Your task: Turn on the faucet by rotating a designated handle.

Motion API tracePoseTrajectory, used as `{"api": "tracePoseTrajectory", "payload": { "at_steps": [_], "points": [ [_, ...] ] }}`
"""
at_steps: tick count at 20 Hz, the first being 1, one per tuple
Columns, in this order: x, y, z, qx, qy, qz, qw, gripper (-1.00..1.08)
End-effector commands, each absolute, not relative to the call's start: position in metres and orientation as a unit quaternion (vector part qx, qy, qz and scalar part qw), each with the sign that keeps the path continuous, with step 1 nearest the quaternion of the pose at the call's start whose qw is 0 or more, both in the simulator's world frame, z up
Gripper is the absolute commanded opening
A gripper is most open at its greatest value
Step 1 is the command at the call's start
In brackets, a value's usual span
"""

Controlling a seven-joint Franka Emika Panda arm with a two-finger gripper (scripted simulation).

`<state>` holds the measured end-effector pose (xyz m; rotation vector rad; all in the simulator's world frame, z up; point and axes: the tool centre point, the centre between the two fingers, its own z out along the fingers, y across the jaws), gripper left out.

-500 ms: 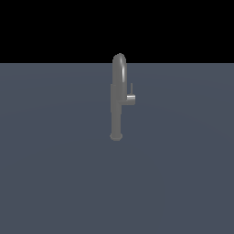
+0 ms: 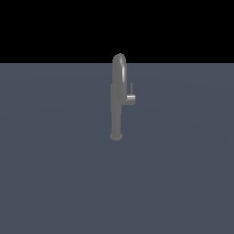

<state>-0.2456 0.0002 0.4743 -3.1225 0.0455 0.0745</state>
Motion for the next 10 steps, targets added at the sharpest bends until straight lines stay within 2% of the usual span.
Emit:
{"api": "tracePoseTrajectory", "payload": {
  "at_steps": [1, 10],
  "points": [
    [-0.240, 0.001, 0.474, -0.999, 0.021, 0.031, 0.016, -1.00],
    [-0.206, 0.002, 0.469, -0.993, 0.067, 0.079, 0.060, -1.00]
  ]
}}
